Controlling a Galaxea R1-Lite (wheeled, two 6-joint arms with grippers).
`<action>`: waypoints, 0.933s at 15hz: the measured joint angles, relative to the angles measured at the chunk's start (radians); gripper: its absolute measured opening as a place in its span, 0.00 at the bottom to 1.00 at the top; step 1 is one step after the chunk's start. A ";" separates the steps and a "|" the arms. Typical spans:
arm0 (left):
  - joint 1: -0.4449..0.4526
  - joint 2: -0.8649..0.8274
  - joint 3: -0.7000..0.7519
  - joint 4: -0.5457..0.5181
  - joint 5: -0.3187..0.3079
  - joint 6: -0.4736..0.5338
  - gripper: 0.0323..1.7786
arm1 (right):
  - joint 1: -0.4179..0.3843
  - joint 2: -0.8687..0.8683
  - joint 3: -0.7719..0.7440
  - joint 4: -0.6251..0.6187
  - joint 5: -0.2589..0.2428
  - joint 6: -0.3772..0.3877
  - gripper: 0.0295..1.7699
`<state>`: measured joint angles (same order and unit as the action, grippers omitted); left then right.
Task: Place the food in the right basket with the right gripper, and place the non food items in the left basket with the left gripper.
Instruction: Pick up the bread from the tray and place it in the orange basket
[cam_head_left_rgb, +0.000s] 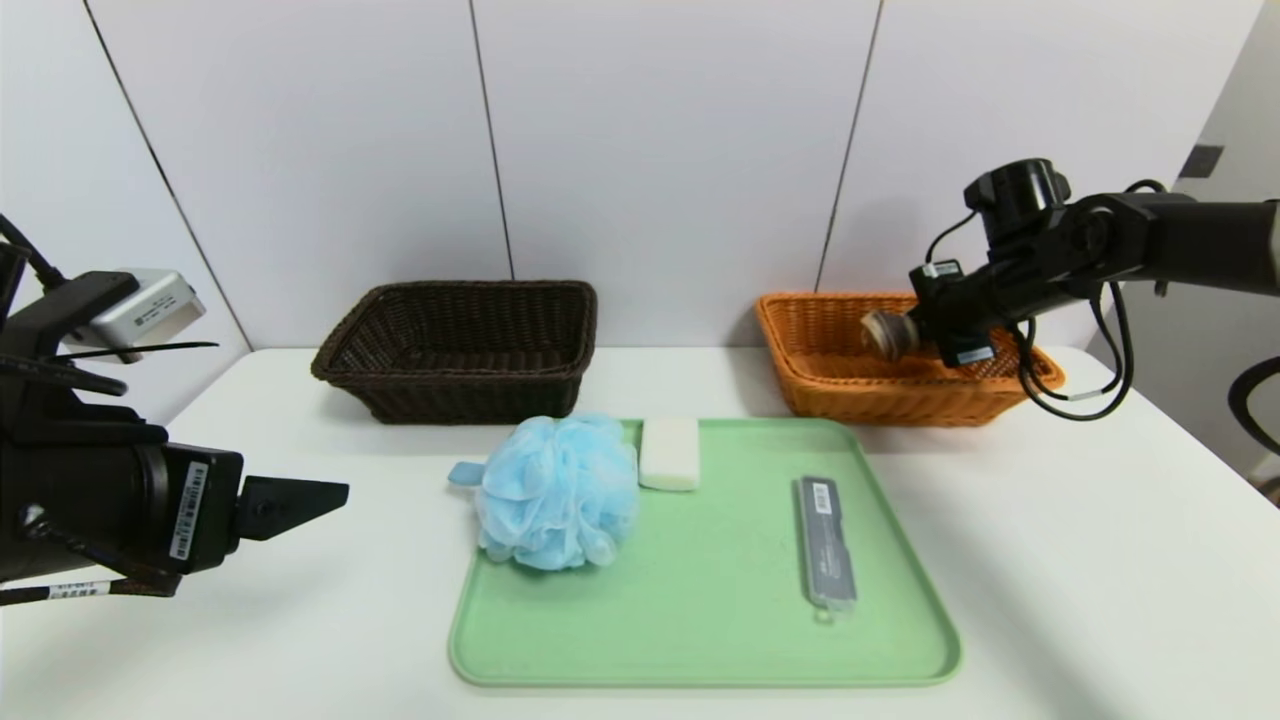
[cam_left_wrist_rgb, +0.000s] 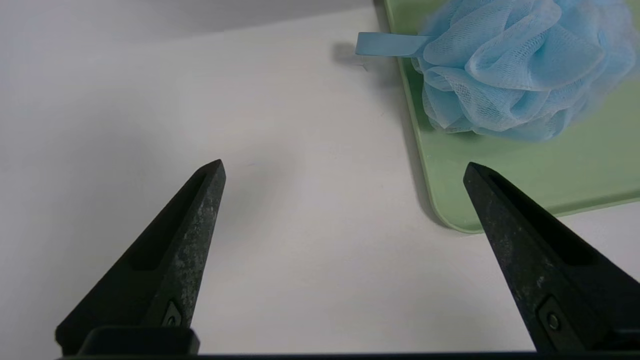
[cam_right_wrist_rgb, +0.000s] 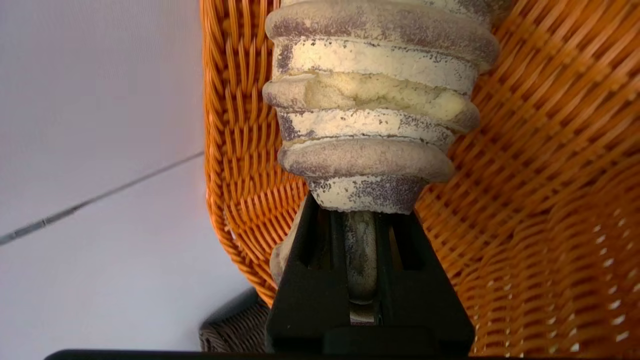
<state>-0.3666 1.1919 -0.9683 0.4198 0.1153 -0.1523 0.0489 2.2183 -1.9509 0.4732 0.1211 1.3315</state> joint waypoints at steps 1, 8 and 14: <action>0.000 0.000 0.002 0.000 0.000 0.001 0.95 | -0.001 0.004 0.000 -0.005 0.012 0.001 0.09; 0.000 0.001 0.004 0.000 0.002 0.000 0.95 | -0.008 0.007 0.000 -0.009 0.076 -0.004 0.57; 0.000 0.006 0.004 -0.020 0.006 -0.001 0.95 | 0.007 0.001 0.001 -0.003 0.061 -0.046 0.79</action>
<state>-0.3666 1.1983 -0.9645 0.3996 0.1211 -0.1530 0.0557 2.2196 -1.9498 0.4704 0.1823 1.2857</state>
